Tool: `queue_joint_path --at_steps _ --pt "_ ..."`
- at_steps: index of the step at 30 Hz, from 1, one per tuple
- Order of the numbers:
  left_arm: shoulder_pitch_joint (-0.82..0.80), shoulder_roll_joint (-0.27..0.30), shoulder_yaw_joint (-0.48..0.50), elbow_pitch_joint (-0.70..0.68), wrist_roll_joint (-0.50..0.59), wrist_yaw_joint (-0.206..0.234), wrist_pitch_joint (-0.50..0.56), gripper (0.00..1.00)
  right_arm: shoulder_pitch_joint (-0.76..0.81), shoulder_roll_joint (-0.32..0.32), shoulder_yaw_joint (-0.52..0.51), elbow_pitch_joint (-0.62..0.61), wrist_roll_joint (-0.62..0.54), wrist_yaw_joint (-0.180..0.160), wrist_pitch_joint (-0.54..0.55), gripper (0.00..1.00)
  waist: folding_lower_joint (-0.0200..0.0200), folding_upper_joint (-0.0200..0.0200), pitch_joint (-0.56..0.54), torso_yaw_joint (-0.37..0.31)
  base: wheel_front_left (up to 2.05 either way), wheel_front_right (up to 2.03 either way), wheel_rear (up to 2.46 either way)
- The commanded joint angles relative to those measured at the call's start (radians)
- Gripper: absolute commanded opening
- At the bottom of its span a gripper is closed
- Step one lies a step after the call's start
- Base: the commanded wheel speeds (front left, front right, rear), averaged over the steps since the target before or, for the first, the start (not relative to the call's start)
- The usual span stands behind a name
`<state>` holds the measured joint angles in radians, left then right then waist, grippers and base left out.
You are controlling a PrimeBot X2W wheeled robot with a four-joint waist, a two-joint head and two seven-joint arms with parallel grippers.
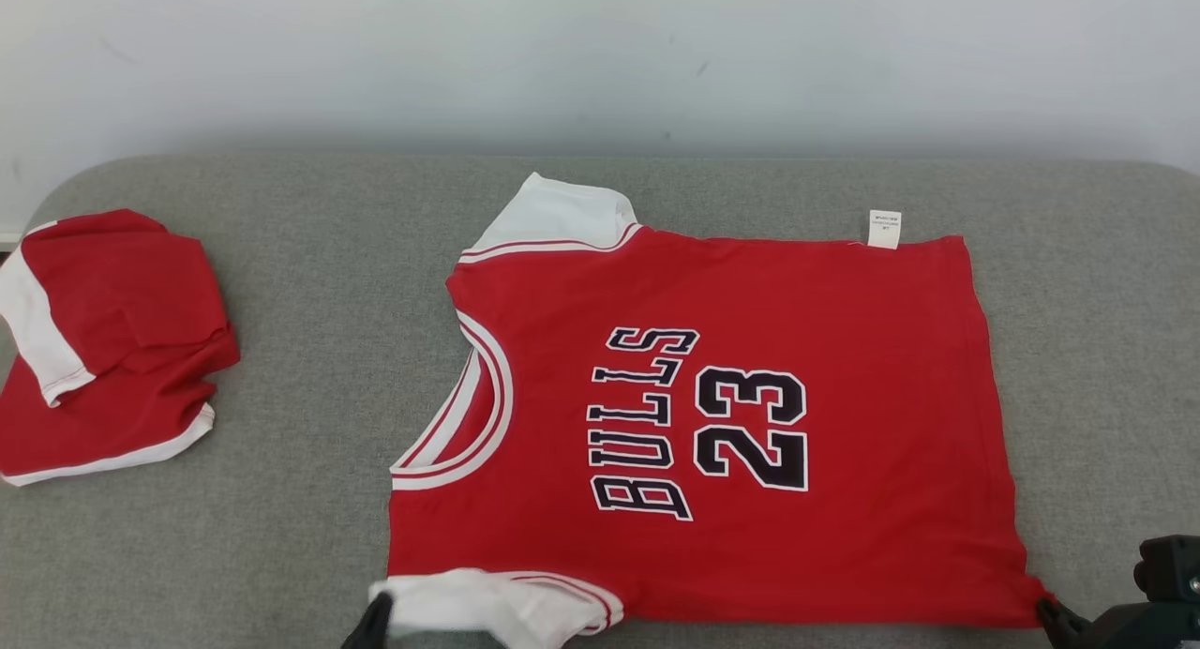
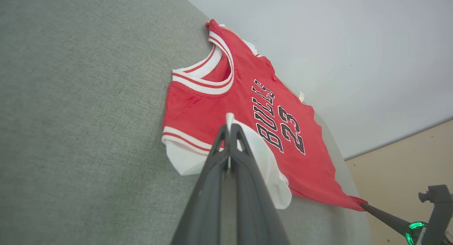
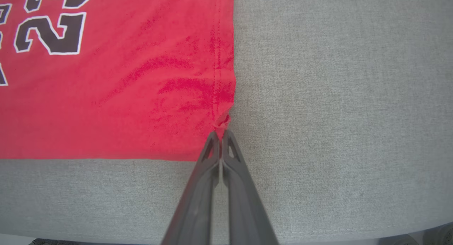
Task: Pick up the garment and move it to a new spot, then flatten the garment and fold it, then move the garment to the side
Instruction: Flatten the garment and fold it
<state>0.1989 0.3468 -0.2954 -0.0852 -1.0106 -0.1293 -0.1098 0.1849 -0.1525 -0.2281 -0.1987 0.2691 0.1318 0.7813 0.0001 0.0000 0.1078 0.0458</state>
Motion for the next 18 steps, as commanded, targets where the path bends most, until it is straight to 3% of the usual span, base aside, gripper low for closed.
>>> queue_joint_path --at_steps 1,7,18 --pt "-0.046 0.003 -0.026 0.001 0.025 -0.001 0.003 0.00 -0.012 0.011 0.000 0.003 0.014 -0.002 -0.008 0.00 -0.0001 0.0000 0.003 0.003 0.00 0.00 0.00" --pt "-0.298 0.009 -0.114 0.123 0.175 -0.001 -0.008 0.00 -0.075 0.014 -0.011 0.025 0.004 -0.002 -0.058 0.00 -0.0001 0.0000 0.015 0.010 0.00 0.00 0.00" --pt "-0.623 -0.091 -0.166 0.421 0.347 0.016 -0.112 0.00 -0.216 0.002 0.032 0.162 -0.040 -0.002 -0.192 0.00 -0.0001 0.0000 0.057 0.005 0.00 0.00 0.00"
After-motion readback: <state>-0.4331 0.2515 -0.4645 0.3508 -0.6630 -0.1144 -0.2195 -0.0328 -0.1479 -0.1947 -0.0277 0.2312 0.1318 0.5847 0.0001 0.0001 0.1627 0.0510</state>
